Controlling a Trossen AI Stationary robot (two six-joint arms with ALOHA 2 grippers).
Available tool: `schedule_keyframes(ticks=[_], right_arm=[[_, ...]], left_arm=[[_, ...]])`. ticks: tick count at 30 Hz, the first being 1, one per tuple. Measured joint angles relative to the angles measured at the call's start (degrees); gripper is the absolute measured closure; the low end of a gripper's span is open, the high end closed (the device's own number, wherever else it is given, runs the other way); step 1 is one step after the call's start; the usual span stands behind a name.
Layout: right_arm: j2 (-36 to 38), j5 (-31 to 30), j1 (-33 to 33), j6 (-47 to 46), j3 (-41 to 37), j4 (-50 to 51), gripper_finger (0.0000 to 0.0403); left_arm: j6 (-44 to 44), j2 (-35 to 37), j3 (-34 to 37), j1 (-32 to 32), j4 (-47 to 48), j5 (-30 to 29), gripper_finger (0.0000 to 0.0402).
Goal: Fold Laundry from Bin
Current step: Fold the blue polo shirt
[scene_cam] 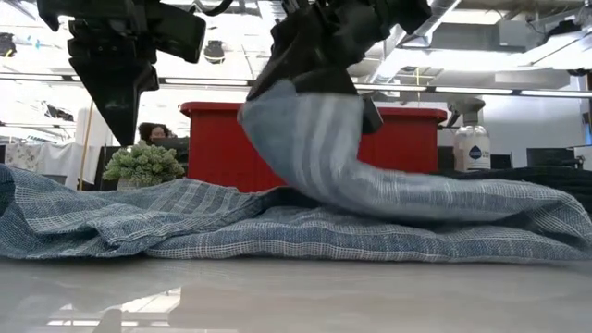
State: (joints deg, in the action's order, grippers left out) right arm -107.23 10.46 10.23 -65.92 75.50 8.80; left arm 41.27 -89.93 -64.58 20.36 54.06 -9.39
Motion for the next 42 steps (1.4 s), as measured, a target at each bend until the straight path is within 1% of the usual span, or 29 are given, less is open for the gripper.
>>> schedule_keyframes(ticks=[3, 13, 16, 19, 26, 28, 30, 33, 37, 39, 42], right_arm=[[0.02, 0.0, -0.01, 1.33, -0.02, -0.34, 0.0325], [0.14, 0.2, 0.29, 3.59, -0.02, -0.25, 0.032], [0.14, 0.48, 0.29, 4.46, -0.02, -0.2, 0.0309], [0.14, 0.83, 0.27, 4.49, -0.02, -0.09, 0.0284], [0.14, 1.76, 0.27, 2.98, -0.02, 0.02, 0.02], [0.14, 1.96, 0.27, 2.05, -0.02, -0.02, 0.0182], [0.14, 3.39, 0.14, 0.9, -0.02, -0.09, 0.0171], [0.14, 5.21, 0.14, -0.24, -0.02, -0.05, 0.0167], [0.65, 5.12, 0.16, -1.46, -0.02, 1.18, 0.0174], [0.81, 2.46, 0.18, -1.41, -0.02, 1.68, 0.0182], [0.72, -3.17, 0.21, 1.62, -0.02, 2.96, 0.0211]], left_arm=[[-0.02, 0.0, 0.0, 0.0, 0.0, 0.0, 0.0401], [-0.7, 0.0, 0.0, -0.01, 0.0, -0.04, 0.0401], [-0.7, 0.0, 0.0, 0.0, 0.02, -0.04, 0.0401], [-0.7, 0.0, 0.0, 0.0, 0.02, -0.03, 0.0401], [-0.72, 0.0, 0.0, 0.0, 0.02, -0.04, 0.0401], [-0.72, 0.0, 0.0, 0.0, 0.02, -0.03, 0.0401], [-0.73, 0.0, 0.0, 0.0, 0.05, -0.01, 0.0401], [-1.22, 0.0, -0.02, 0.0, 0.7, 0.39, 0.0401], [-1.35, 2.43, -0.1, 0.22, 2.29, 2.82, 0.0401], [0.23, 5.44, -0.11, 1.23, 2.24, 2.76, 0.0401], [4.24, 10.72, -0.15, 4.19, 1.68, -1.61, 0.0401]])
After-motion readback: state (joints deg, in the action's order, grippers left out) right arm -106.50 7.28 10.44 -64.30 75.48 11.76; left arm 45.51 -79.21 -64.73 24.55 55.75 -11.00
